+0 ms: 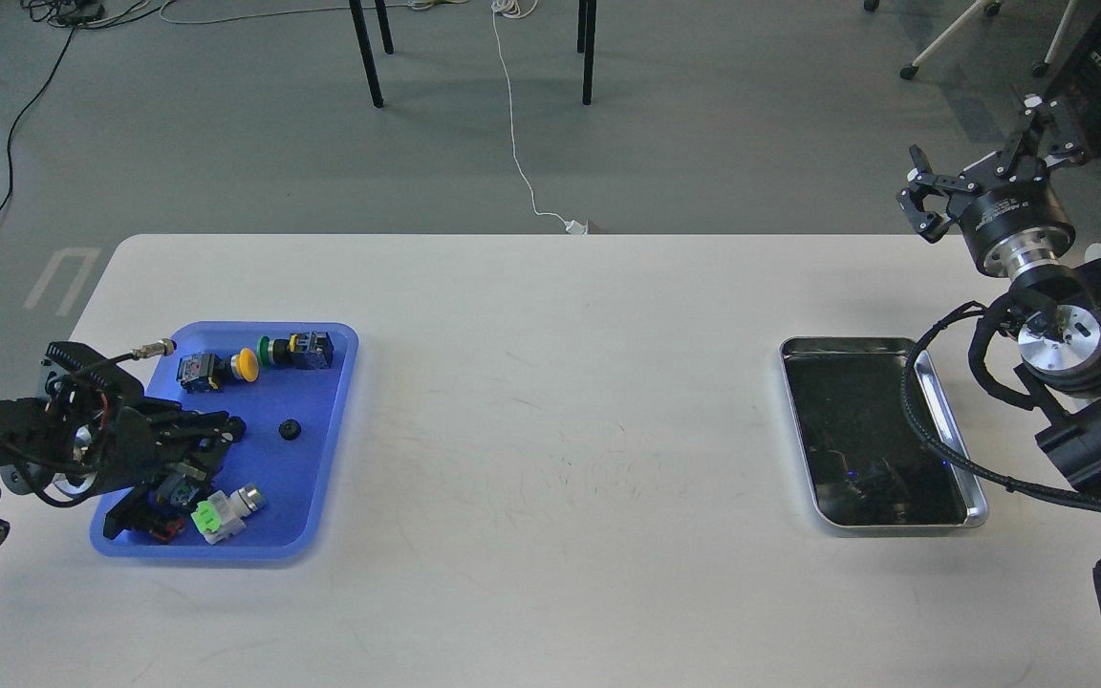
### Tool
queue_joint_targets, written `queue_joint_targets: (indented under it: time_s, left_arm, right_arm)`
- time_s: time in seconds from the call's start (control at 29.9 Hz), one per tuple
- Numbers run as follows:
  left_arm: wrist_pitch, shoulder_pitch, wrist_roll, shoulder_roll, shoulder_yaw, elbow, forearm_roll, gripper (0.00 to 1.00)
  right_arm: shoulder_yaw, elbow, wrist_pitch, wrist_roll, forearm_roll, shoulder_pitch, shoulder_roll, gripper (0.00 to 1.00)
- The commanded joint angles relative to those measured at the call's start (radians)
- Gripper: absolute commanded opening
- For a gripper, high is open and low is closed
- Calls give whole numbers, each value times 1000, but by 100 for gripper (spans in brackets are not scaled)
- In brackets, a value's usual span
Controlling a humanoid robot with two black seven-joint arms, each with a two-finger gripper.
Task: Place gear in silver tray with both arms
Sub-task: 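Reach the left gripper into the blue tray and grasp a black gear, then carry the black gear with the left gripper toward the table's middle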
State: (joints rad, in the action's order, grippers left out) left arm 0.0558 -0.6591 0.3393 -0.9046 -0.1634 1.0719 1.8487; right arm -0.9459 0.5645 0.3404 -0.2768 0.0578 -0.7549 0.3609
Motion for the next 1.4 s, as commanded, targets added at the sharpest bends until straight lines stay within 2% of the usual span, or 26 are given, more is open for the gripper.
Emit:
queue_joint_targets:
  time_s: [0.0,0.17,0.27,0.37,0.47,0.67,0.94,1.07,1.37]
  left_arm:
    - [6,-13,6,-81,-2,72,-85,11]
    - [9,-89,0,-137,-2,215,-86,11]
    - [12,-175,-13,-97,1,237,-86,10]
    - [32,-250,-38,16,4,231,-83,10]
    - [41,-298,-75,159,12,205,-80,10]
    - [55,-301,-101,409,16,136,-42,10]
    - [91,-295,-105,696,42,28,159,10]
    - [90,-301,-106,783,133,-49,173,11]
    - [90,-300,-105,905,142,-233,175,12]
  right_arm:
    - [-5,2,2,1,0,0,13,99]
    - [-5,24,5,1,2,5,50,99]
    - [-5,101,3,2,2,41,102,99]
    - [-4,196,2,1,0,103,165,99]
    - [-4,264,3,1,0,160,231,99]
    - [-7,314,8,-1,2,230,322,99]
    - [-7,333,8,-1,2,247,342,99]
    - [-7,351,6,-1,0,249,342,99]
    - [6,356,5,-1,-1,249,340,99]
